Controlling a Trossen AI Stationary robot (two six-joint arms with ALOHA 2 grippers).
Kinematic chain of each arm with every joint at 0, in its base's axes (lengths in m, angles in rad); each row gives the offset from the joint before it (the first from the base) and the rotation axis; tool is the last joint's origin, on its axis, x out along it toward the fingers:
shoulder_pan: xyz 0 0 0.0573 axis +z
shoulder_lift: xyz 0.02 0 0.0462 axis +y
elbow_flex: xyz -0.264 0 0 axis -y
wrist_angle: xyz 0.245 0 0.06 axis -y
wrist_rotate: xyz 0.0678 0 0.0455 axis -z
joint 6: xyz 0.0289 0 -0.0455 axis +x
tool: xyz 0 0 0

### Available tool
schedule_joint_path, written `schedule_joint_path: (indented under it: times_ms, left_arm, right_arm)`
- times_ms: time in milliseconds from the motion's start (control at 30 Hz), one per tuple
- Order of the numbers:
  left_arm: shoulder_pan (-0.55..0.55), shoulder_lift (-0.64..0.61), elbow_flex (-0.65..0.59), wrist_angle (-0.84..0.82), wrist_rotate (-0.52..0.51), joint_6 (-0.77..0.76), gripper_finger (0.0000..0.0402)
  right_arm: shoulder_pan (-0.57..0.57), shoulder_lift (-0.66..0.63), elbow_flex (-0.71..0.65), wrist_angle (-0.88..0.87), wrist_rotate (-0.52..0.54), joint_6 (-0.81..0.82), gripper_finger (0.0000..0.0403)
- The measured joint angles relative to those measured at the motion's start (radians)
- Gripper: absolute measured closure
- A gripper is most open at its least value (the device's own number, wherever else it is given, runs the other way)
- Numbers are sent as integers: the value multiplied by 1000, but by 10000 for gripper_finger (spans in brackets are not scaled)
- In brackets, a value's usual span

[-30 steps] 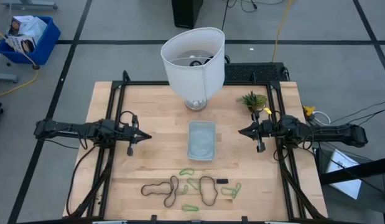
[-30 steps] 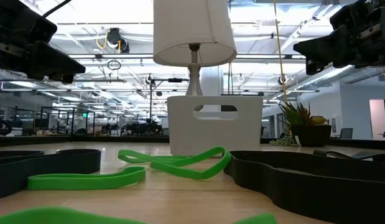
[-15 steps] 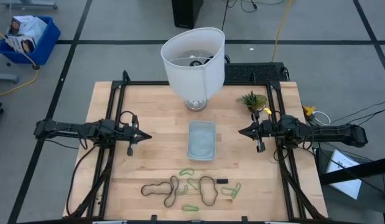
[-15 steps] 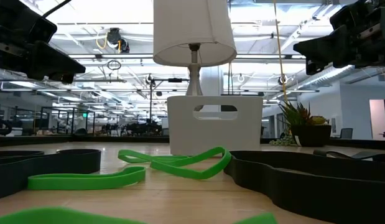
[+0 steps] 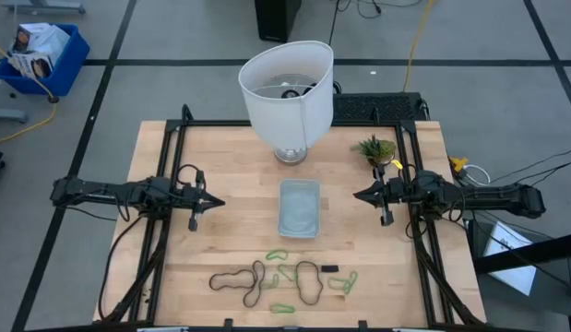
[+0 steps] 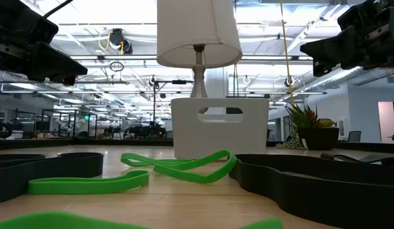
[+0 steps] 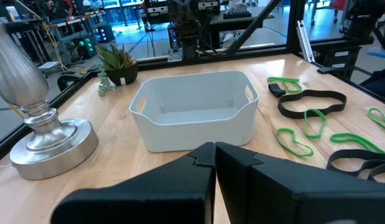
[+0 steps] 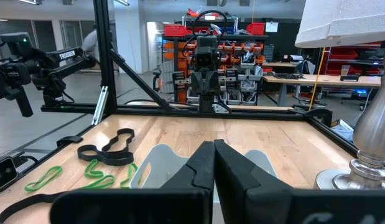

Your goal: Pick and place rubber bands into bin

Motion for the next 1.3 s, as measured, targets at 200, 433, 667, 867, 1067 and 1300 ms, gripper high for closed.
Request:
schedule_joint_path:
  times_ms: [200,433,667,867,1067,1300]
  left_arm:
    - [0,0,0,0,0,0,382]
    - [0,0,0,0,0,0,382]
    - [0,0,0,0,0,0,382]
    - [0,0,0,13,0,0,382]
    - [0,0,0,97,0,0,382]
    - [0,0,0,157,0,0,382]
  right_arm:
    - [0,0,0,0,0,0,399]
    - [0,0,0,0,0,0,399]
    - [0,0,0,0,0,0,399]
    - [0,0,0,0,0,0,399]
    - [0,0,0,0,0,0,399]
    - [0,0,0,0,0,0,399]
